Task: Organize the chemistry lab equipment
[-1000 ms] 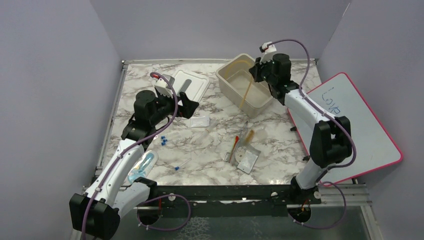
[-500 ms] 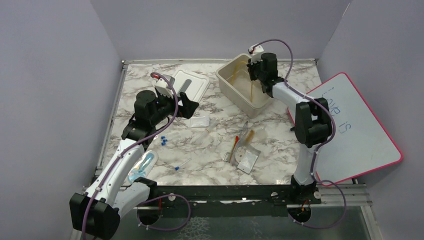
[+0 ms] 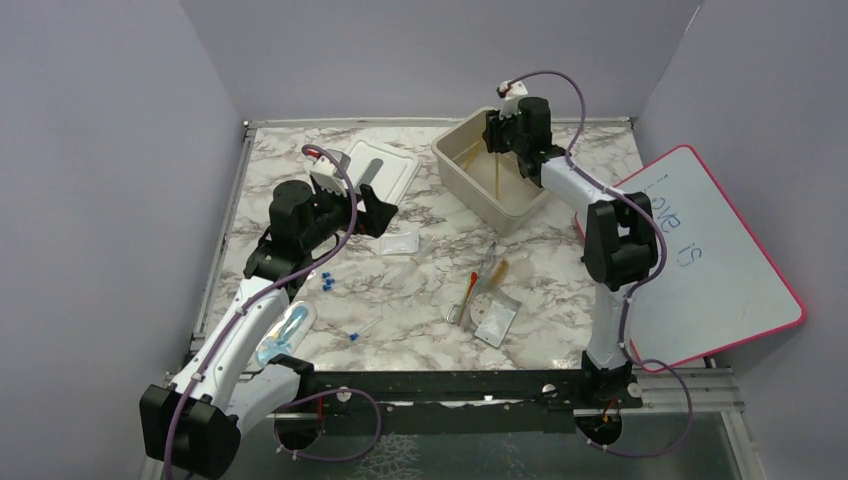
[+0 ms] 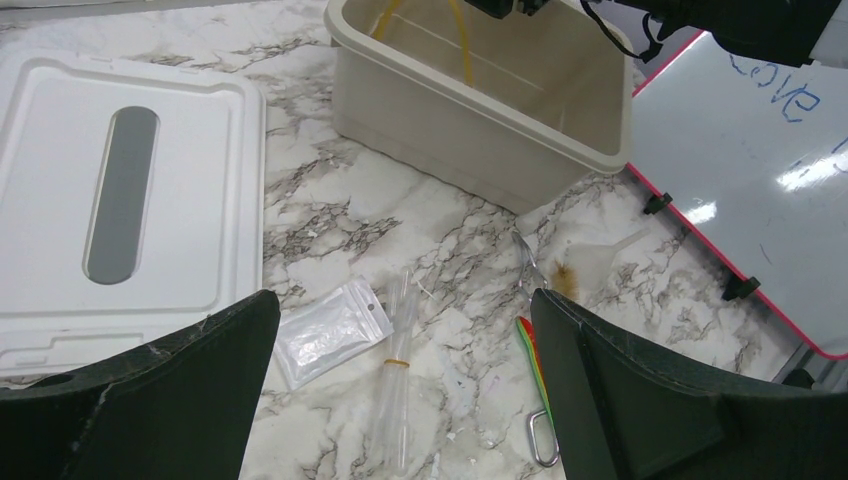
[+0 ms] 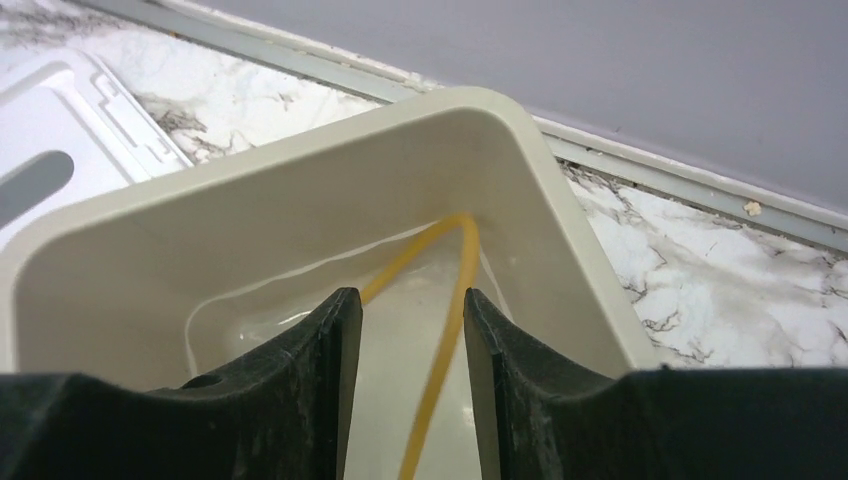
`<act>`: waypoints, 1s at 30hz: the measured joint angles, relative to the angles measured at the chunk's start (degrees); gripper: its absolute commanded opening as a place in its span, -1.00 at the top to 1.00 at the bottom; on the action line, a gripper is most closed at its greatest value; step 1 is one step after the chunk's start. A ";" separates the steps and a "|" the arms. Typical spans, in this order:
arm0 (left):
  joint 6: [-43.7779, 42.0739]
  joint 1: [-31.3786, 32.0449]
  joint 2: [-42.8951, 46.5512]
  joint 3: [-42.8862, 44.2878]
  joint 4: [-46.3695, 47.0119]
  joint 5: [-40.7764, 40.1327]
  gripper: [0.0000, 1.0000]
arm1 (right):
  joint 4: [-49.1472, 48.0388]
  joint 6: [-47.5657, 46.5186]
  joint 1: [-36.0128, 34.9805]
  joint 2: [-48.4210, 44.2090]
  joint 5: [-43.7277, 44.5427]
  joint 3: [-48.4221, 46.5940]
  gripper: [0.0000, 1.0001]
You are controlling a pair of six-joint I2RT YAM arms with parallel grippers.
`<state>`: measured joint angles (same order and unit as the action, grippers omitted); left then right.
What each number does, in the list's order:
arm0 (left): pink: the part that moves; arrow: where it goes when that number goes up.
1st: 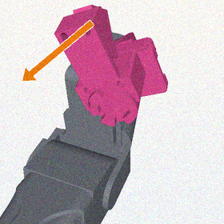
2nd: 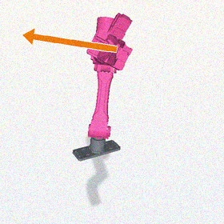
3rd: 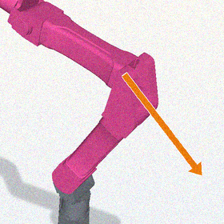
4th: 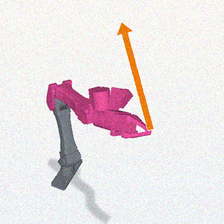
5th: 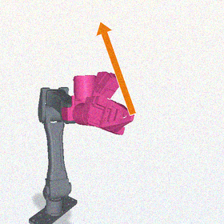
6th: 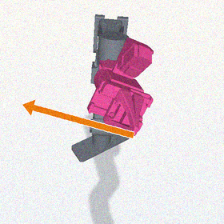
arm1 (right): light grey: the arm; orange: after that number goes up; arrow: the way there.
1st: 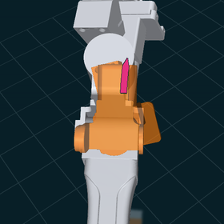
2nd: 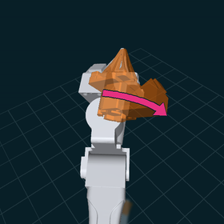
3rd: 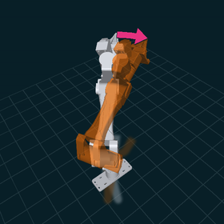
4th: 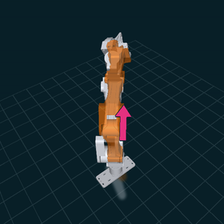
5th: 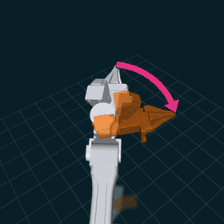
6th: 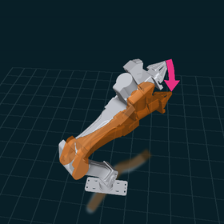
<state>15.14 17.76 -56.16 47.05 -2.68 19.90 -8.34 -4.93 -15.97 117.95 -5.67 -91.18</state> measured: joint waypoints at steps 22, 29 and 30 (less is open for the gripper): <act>2.45 0.02 1.88 -0.24 -0.11 -4.31 -0.98 | 34.60 21.92 -0.79 -38.73 8.76 15.32 -0.15; 2.51 0.37 2.36 -0.52 0.28 -2.54 -0.98 | 41.68 26.77 -2.89 -49.44 10.12 31.30 -0.12; 2.62 0.37 2.36 -0.74 0.50 -2.25 -0.98 | 41.94 27.50 -2.89 -49.81 9.84 32.85 -0.09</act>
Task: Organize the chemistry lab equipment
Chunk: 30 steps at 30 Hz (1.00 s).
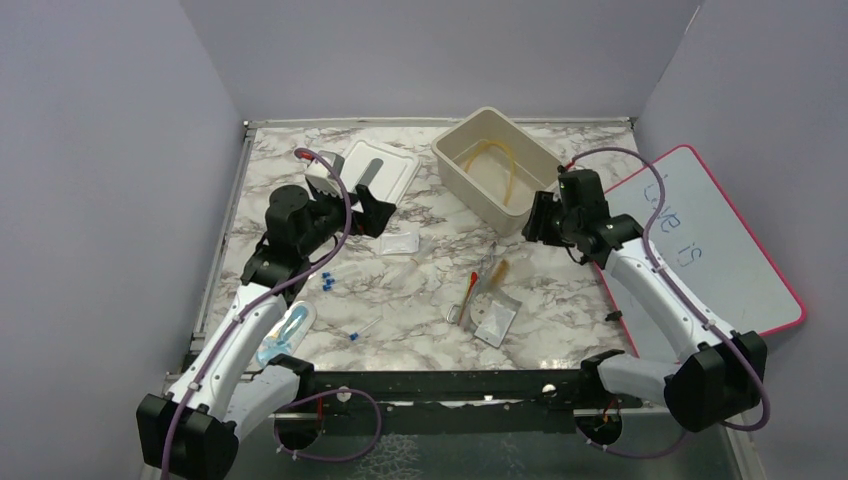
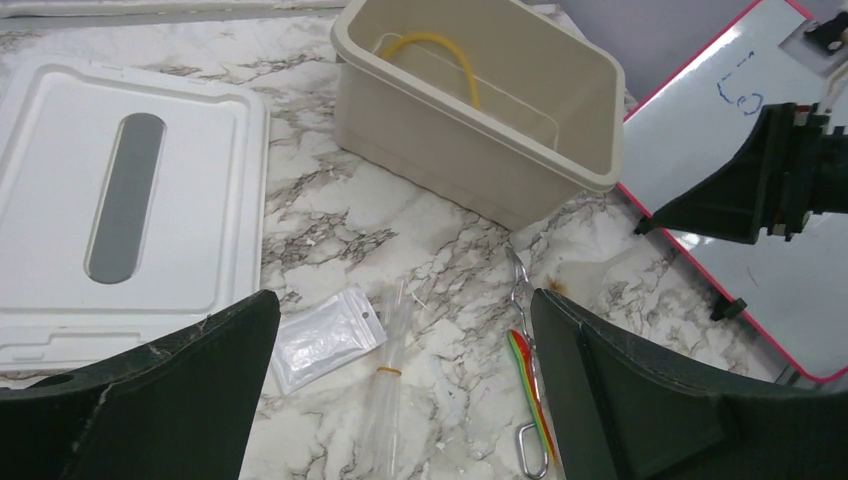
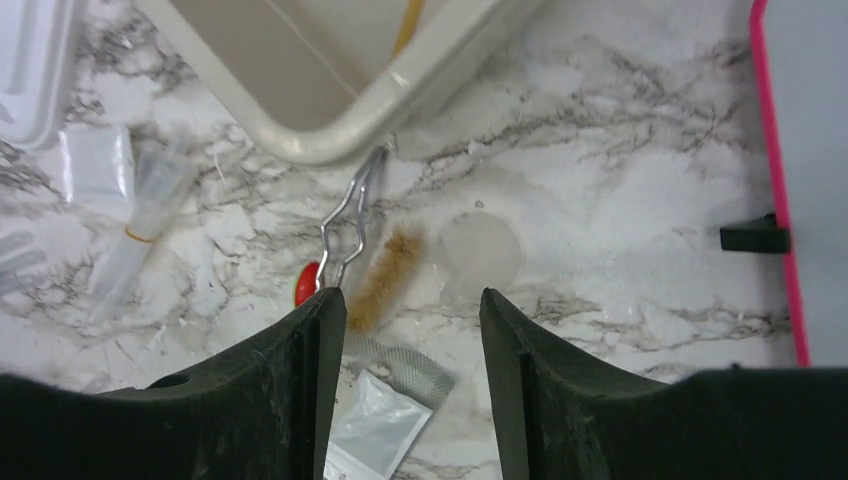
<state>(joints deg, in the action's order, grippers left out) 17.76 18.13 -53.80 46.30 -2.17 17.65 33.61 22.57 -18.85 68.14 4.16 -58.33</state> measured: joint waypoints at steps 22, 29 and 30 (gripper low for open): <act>0.66 0.00 -1.03 -1.11 1.95 2.47 -0.98 | -3.98 1.53 -2.12 10.67 4.48 7.34 0.60; 0.63 0.00 -1.03 -1.11 1.92 2.45 -0.98 | -5.66 -0.57 -2.60 11.56 7.30 6.21 0.99; 0.63 0.00 -1.03 -1.11 1.92 2.45 -0.98 | -5.57 -0.61 -2.73 11.61 8.02 5.92 0.99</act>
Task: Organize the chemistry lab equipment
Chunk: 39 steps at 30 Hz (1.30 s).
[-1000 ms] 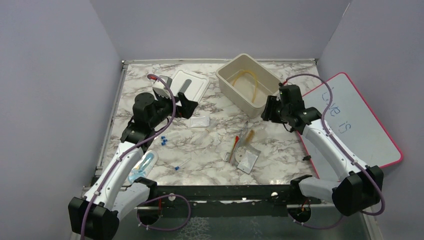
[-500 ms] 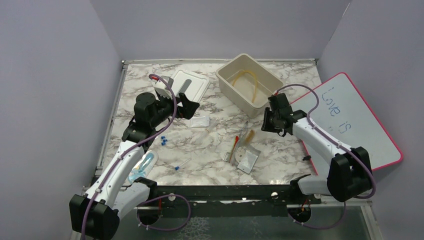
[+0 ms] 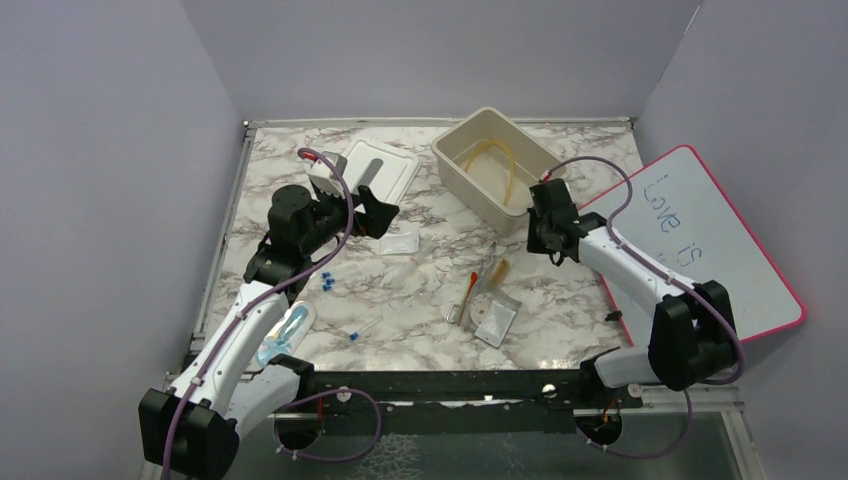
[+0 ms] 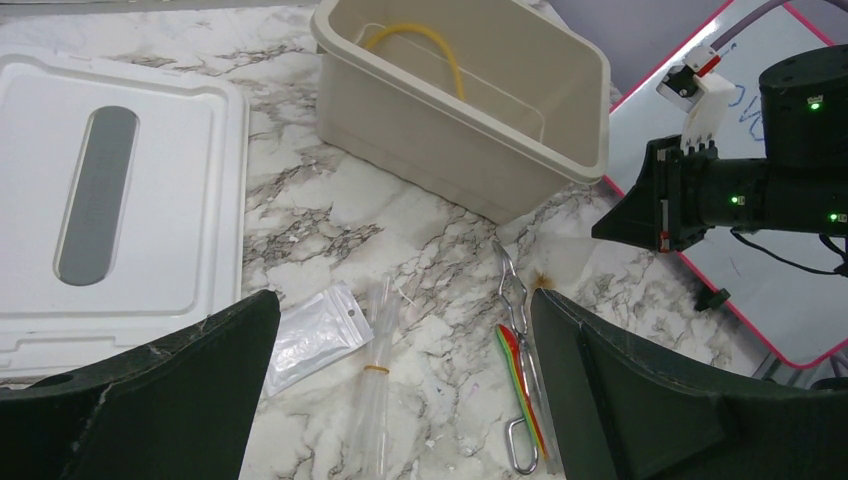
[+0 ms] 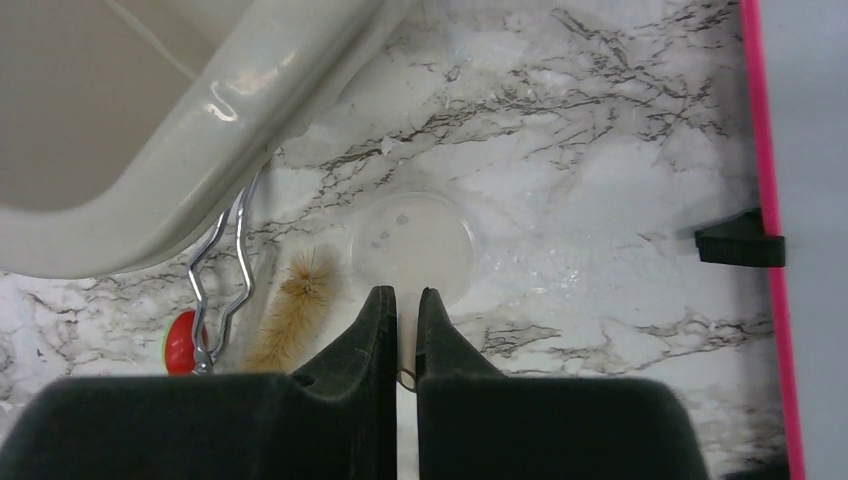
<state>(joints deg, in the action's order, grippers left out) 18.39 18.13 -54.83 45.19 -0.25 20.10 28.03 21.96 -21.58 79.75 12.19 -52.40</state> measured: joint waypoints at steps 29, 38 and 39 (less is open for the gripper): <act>-0.28 0.00 -0.04 0.00 -0.04 -0.04 -0.98 | -1.60 -8.35 -0.48 15.37 8.28 -33.31 0.99; -0.33 0.00 -0.55 0.00 -0.04 -0.02 -0.98 | -0.96 -10.95 0.66 29.40 8.55 -38.60 0.94; -0.35 0.00 -0.61 0.00 -0.04 -0.02 -0.98 | -0.61 -11.04 1.05 30.45 8.55 -39.32 0.93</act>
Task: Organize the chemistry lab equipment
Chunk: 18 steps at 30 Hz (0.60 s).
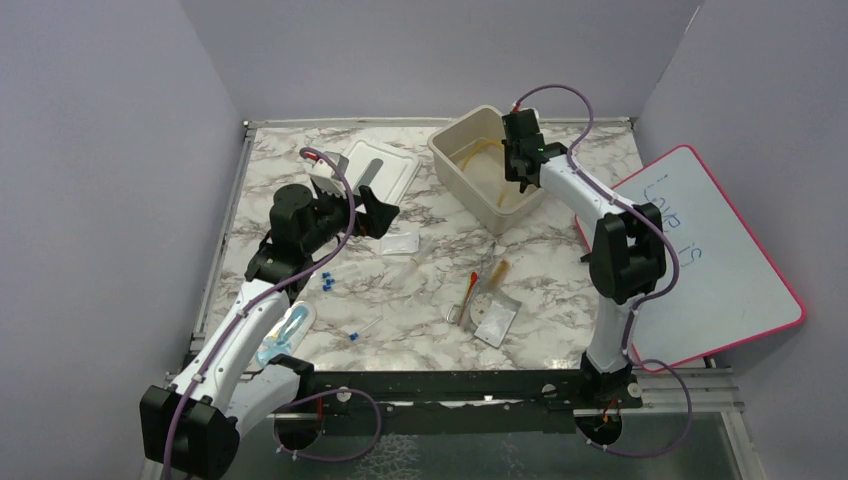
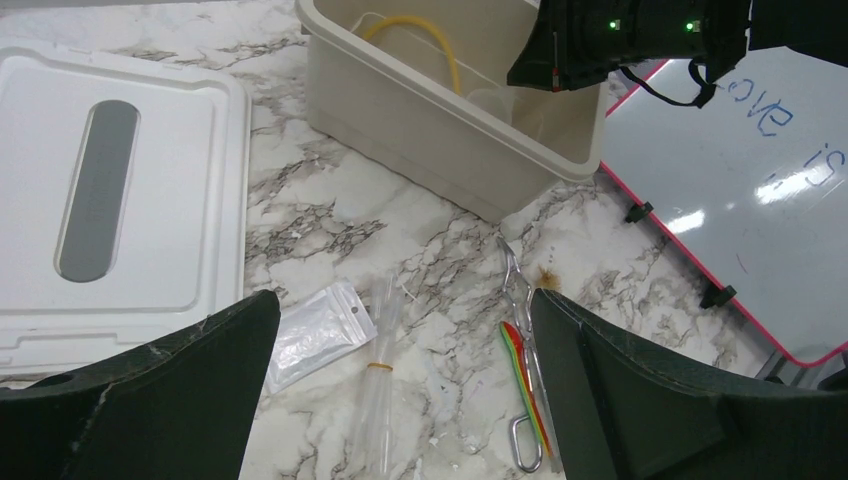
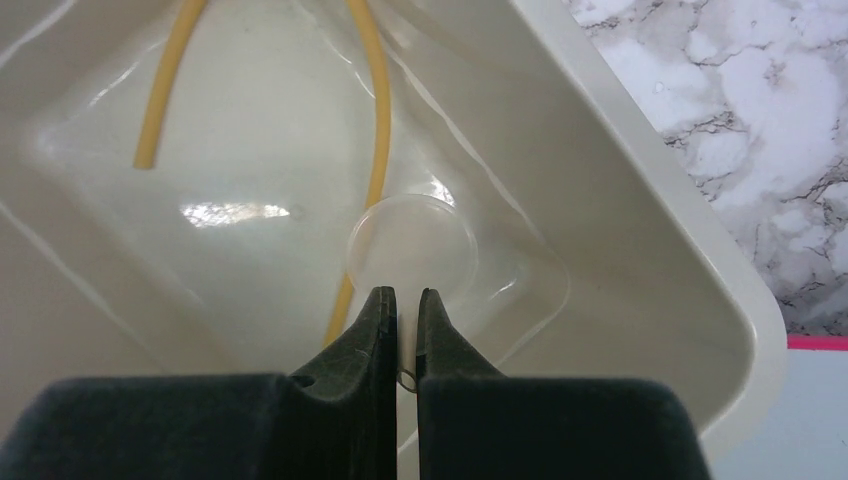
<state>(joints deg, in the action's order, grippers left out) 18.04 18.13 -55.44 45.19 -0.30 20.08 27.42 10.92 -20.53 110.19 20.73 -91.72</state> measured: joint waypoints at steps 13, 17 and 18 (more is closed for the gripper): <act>-0.07 0.00 -0.79 0.00 -0.02 0.00 -0.98 | 1.36 -1.40 2.60 5.62 -0.50 -1.88 0.32; -0.09 0.00 -1.27 0.00 -0.02 0.00 -0.98 | 1.55 -1.51 2.60 4.83 -1.16 -1.88 0.23; -0.09 0.00 -1.31 0.00 -0.02 0.00 -0.98 | 1.81 -1.51 2.60 4.37 -1.36 -1.92 0.19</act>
<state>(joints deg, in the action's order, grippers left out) 17.96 18.13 -56.75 45.19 -0.32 20.08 29.23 9.41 -17.93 114.56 19.38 -93.65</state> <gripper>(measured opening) 0.988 0.364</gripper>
